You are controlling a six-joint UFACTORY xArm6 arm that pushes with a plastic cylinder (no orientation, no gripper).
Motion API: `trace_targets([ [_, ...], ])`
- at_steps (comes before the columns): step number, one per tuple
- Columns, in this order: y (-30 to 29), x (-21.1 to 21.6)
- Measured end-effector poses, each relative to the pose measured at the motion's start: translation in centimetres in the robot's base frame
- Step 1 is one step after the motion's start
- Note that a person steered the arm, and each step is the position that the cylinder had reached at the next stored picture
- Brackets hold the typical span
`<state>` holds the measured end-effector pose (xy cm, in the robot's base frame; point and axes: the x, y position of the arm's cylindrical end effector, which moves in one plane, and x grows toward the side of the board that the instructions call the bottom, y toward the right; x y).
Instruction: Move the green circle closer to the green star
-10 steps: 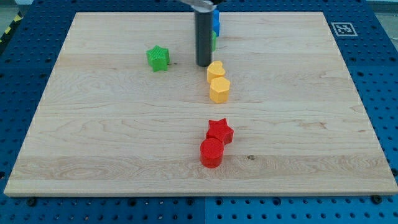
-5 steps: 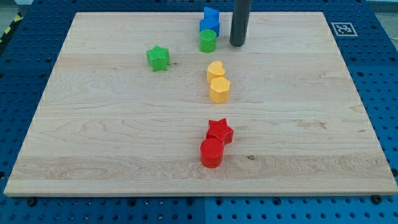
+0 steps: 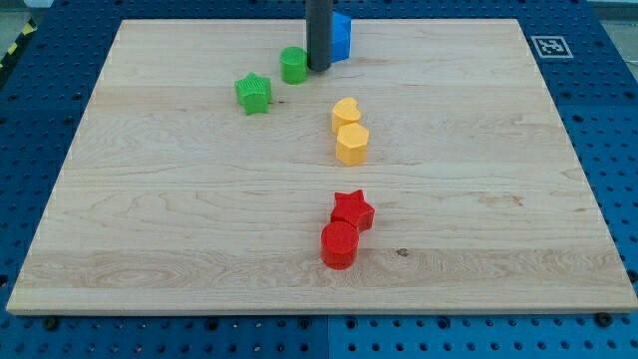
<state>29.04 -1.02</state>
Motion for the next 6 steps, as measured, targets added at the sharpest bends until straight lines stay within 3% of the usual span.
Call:
trace_targets([
  [4,-5.5,0.0],
  [6,-3.3,1.3],
])
